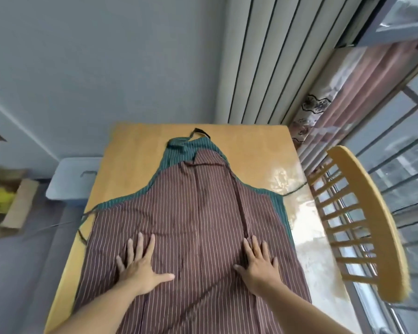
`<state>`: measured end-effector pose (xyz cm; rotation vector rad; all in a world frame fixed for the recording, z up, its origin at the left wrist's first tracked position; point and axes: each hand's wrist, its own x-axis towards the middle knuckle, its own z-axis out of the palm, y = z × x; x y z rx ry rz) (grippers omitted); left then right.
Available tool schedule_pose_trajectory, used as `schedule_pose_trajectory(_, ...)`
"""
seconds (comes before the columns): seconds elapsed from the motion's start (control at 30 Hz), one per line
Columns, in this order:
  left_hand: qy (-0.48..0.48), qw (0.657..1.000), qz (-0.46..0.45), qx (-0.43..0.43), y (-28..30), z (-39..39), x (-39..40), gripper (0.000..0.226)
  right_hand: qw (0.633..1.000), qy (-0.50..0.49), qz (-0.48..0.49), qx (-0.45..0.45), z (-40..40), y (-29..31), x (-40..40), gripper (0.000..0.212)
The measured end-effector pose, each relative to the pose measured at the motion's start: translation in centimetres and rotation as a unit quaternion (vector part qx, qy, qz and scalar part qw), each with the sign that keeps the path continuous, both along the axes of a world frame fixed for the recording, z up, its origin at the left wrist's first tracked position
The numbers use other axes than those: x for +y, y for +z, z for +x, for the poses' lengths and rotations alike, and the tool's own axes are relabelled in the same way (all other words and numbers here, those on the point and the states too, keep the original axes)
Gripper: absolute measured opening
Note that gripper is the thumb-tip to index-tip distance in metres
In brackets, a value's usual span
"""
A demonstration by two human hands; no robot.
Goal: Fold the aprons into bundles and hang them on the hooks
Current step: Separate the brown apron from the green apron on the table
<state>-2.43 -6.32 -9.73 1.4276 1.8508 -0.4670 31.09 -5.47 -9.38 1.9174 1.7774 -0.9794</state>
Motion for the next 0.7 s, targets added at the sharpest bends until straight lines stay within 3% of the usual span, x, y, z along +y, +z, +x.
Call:
schedule_pose_trajectory(0.27, -0.004, 1.0, 0.023, -0.006, -0.2, -0.4, 8.4, 0.138, 1.0, 0.012, 0.012, -0.003, 0.6, -0.6, 6.8, 0.104)
schedule_pose_trajectory(0.33, -0.011, 0.999, 0.039, -0.003, -0.4, -0.4, 8.6, 0.135, 0.999, -0.012, 0.016, 0.028, 1.1, -0.2, 6.9, 0.097)
schedule_pose_trajectory(0.43, -0.082, 0.973, 0.214, 0.012, -0.3, 0.8, 5.8, 0.108, 0.979, -0.137, 0.131, 0.071, 2.6, 1.1, 4.7, 0.073)
schedule_pose_trajectory(0.5, -0.134, 0.935, 0.322, -0.054, -0.3, 2.4, 2.6, 0.07, 0.954, -0.22, 0.202, -0.006, 3.7, 1.5, 1.5, 0.063)
schedule_pose_trajectory(0.53, -0.161, 0.927, 0.326, -0.092, -0.1, 3.0, 0.9, 0.055, 0.941, -0.261, 0.209, -0.056, 4.1, 1.7, -0.7, 0.06)
schedule_pose_trajectory(0.6, -0.208, 0.936, 0.246, -0.14, -0.1, 4.3, -1.6, 0.041, 0.92, -0.333, 0.172, -0.118, 5.0, 0.7, -4.5, 0.06)
schedule_pose_trajectory(0.7, -0.26, 0.948, 0.121, -0.139, 0.6, 4.9, -4.0, 0.059, 0.888, -0.431, 0.111, -0.11, 4.9, 0.1, -9.5, 0.058)
